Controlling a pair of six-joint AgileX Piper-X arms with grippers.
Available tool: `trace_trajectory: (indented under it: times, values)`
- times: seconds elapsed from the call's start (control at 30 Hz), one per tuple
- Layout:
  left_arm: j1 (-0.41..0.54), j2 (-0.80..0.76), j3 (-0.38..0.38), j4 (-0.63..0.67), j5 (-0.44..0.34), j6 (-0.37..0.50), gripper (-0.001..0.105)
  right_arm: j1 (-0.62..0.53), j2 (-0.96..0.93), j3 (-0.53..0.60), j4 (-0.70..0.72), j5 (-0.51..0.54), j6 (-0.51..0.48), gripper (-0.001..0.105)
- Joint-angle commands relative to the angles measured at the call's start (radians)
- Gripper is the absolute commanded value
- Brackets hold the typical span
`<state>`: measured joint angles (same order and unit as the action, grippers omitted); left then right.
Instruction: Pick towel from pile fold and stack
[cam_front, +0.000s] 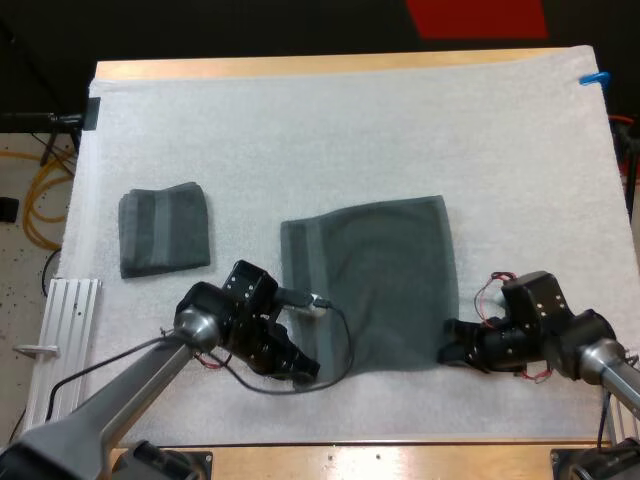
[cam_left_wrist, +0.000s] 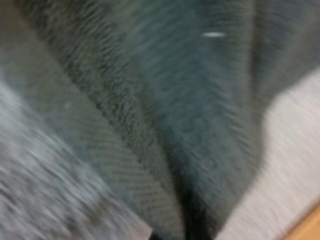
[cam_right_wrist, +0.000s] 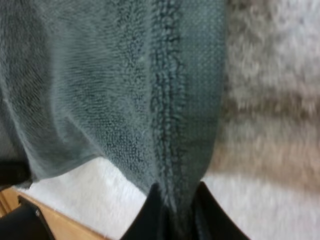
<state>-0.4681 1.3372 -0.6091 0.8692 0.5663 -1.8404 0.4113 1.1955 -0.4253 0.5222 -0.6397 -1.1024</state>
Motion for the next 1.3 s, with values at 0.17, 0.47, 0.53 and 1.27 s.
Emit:
trace_trajectory:
  times: [0.17, 0.47, 0.53, 1.27]
  values:
    - [-0.024, -0.107, 0.001, 0.039, -0.015, -0.022, 0.000, 0.001, -0.126, 0.001, 0.143, -0.017, 0.010, 0.000]
    - [0.130, -0.058, 0.001, -0.256, 0.067, -0.180, 0.000, -0.001, -0.051, 0.001, -0.252, 0.016, 0.282, 0.000]
    - [0.193, -0.027, 0.001, -0.357, 0.124, -0.222, 0.000, -0.001, 0.002, 0.001, -0.400, 0.048, 0.376, 0.000]
    - [0.374, 0.265, -0.002, -0.882, 0.277, -0.385, 0.000, -0.005, 0.325, -0.041, -0.907, 0.362, 0.606, 0.000]
